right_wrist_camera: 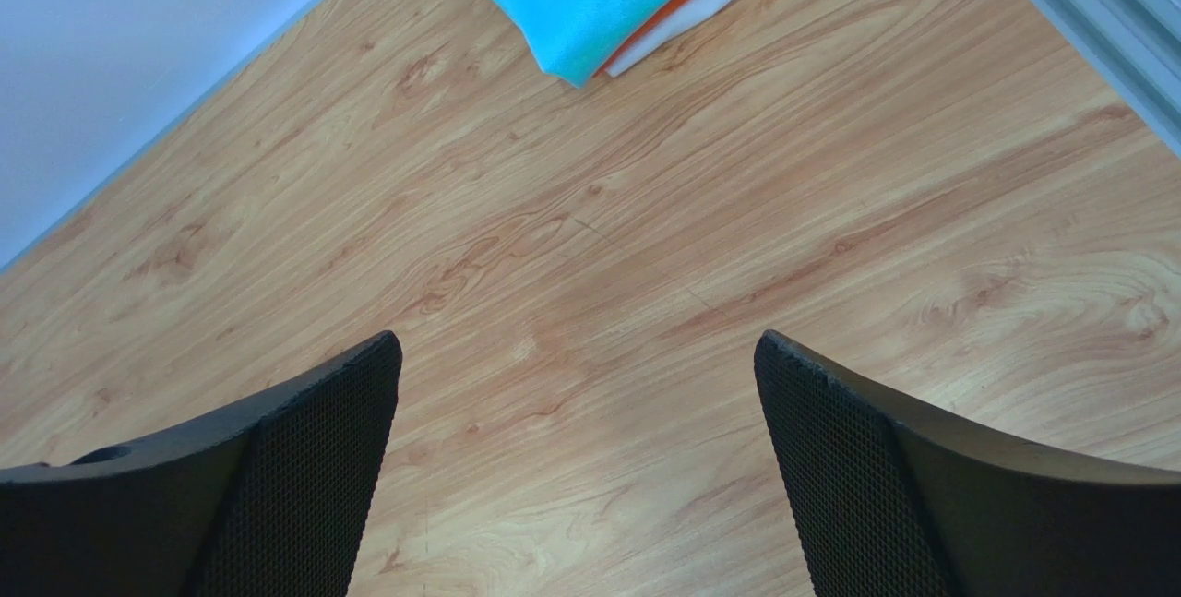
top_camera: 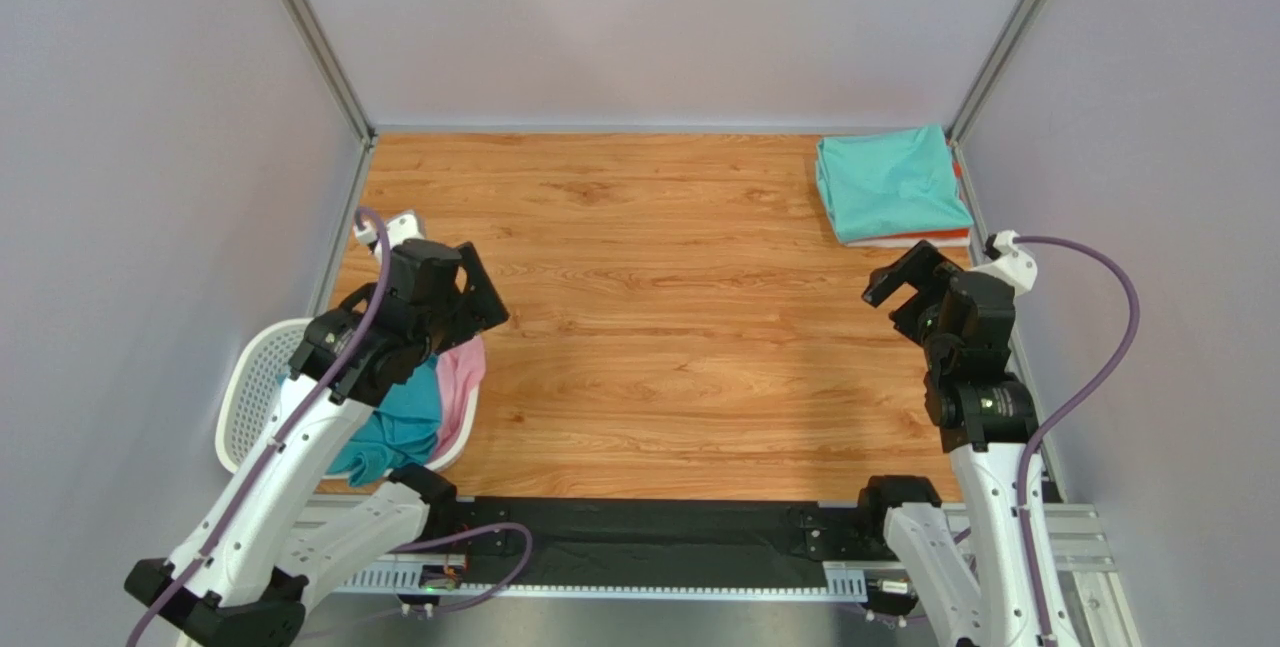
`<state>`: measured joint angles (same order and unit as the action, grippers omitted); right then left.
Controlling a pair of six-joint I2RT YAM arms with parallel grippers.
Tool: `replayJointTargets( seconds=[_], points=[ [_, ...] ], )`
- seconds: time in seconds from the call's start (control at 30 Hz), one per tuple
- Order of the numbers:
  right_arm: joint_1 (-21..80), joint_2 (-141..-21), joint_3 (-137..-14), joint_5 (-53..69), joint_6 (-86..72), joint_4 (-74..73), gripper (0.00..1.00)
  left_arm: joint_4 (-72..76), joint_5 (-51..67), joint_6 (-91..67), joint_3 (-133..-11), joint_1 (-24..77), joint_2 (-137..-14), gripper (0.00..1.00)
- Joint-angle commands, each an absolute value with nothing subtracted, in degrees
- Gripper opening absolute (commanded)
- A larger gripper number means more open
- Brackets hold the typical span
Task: Fold and stack the t-shirts
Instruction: Grab the tshirt from the pile
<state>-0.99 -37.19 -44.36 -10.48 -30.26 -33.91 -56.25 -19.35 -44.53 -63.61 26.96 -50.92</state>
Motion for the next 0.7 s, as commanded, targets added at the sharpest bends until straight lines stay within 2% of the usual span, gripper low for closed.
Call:
replayJointTargets(
  seconds=[0.0,0.03,0.1,0.2,0.3,0.67],
  points=[
    [-0.8,-36.7,-44.9,-5.6,-28.0,-33.4,1.0,-73.4,-31.4,-57.7,-65.1,26.9,-49.2,1.0],
    [-0.8,-37.0,-44.6,-3.4,-25.3,-33.6,1.0,-80.2,-33.6,-61.1,-63.8,26.4,-49.0,1.0],
    [-0.8,-37.4,-44.6,-3.2,-26.6,-35.1,1.0,-83.7,-34.9,-67.0,-62.0,23.9,-48.3,1.0],
    [-0.9,-38.3,-44.3,1.6,-27.1,-34.5,1.0,-79.4,-29.2,-61.0,-55.4,11.1,-46.9,1.0],
    [-0.9,-41.6,-45.5,6.1,-25.2,-35.0,1.0,-75.1,-26.6,-59.2,-50.6,4.9,-46.9,1.0],
    [-0.9,-44.6,-43.4,10.0,-25.0,-34.0,1.0,-72.5,-25.9,-63.1,-45.4,2.4,-50.4,1.0]
  ],
)
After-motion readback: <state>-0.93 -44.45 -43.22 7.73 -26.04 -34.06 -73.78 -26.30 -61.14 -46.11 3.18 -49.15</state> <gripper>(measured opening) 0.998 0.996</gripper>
